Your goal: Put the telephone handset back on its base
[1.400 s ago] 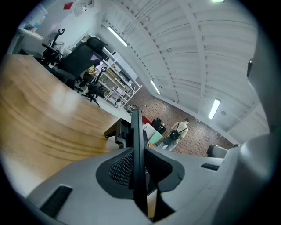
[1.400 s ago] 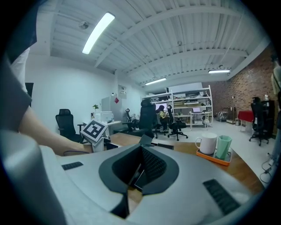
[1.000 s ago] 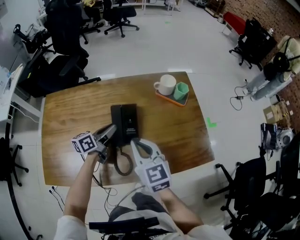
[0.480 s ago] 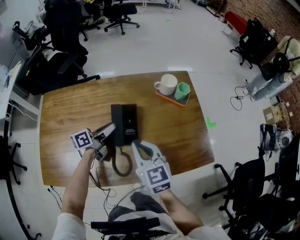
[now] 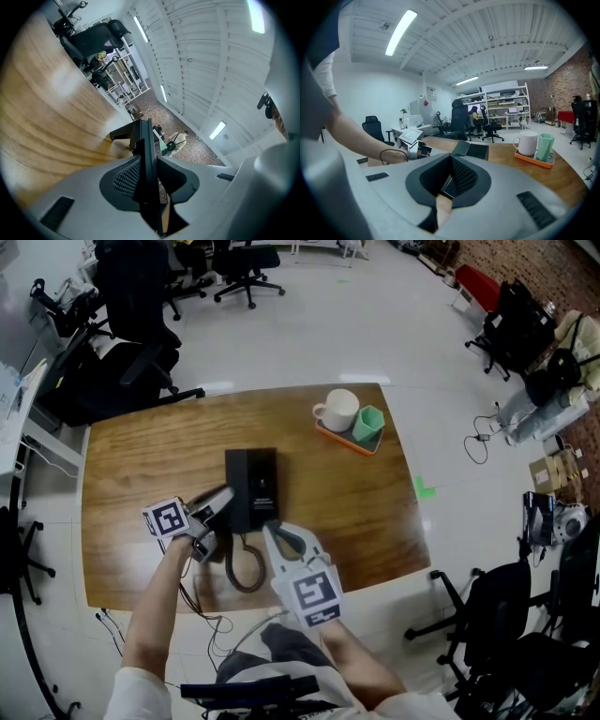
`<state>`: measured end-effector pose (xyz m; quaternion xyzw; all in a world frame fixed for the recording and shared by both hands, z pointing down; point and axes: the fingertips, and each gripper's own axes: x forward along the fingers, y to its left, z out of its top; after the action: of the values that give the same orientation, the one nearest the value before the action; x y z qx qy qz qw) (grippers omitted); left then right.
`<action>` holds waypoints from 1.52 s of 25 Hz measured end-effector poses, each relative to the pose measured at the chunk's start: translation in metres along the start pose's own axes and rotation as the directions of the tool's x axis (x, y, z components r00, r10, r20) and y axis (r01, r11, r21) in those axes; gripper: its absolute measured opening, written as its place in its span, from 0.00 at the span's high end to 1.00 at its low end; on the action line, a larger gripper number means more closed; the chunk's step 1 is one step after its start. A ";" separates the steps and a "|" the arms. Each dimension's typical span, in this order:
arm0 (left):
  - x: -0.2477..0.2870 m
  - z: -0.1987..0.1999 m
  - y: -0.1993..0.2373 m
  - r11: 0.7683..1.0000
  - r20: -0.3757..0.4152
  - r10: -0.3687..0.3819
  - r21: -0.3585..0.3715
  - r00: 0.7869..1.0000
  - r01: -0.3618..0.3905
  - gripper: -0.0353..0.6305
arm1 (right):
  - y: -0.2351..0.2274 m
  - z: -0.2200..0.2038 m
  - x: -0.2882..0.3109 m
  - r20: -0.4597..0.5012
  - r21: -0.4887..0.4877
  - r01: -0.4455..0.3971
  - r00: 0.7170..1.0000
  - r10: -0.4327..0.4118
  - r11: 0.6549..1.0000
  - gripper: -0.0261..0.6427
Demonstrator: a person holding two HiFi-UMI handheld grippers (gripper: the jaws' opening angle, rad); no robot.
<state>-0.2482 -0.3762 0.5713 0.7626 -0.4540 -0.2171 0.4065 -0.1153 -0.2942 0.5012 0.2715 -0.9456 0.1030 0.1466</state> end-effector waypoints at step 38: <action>-0.018 0.022 0.001 0.991 0.101 0.131 0.021 0.986 -0.134 0.93 | 0.012 0.009 -0.001 0.026 -0.006 -0.008 1.000 0.008 1.000 0.96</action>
<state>-0.2729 -0.3706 0.5584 0.7245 -0.5263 -0.2211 0.3863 -0.1232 -0.2869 0.4909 0.2687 -0.9488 0.0974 0.1348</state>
